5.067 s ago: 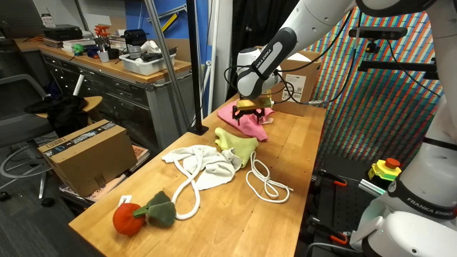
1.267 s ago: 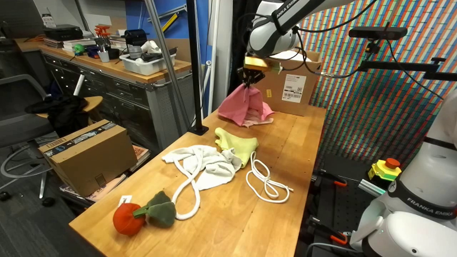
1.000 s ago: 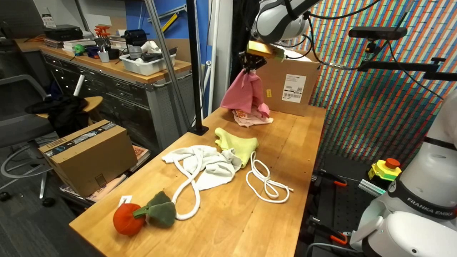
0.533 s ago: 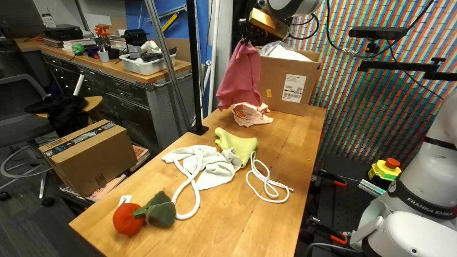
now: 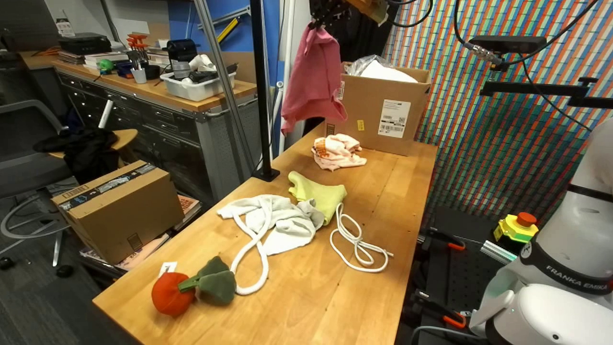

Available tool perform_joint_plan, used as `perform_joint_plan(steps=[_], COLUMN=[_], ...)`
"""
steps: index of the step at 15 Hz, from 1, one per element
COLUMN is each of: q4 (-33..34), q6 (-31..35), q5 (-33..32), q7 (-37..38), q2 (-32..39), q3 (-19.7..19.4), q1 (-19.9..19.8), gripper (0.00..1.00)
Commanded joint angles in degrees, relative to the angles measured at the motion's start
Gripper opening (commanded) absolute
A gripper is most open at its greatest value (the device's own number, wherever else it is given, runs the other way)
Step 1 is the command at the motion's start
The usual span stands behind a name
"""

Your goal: Separate the objects on the table.

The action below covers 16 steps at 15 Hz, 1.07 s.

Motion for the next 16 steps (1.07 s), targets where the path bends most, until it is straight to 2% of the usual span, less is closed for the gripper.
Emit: perform_joint_plan(steps=[1, 6, 9, 16], q4=[-1.7, -1.6, -1.5, -1.9], q6=[-6.8, -22.0, -30.6, -43.3], q5=[4.0, 8.5, 8.0, 7.3], q7=[-8.6, -19.7, -24.0, -32.7], q2=[-4.6, -8.1, -9.2, -8.1], q3=[4.8, 9.5, 11.8, 17.7], q1=[0.0, 1.3, 2.3, 7.2], gripper=[0.02, 0.02, 0.02, 0.02])
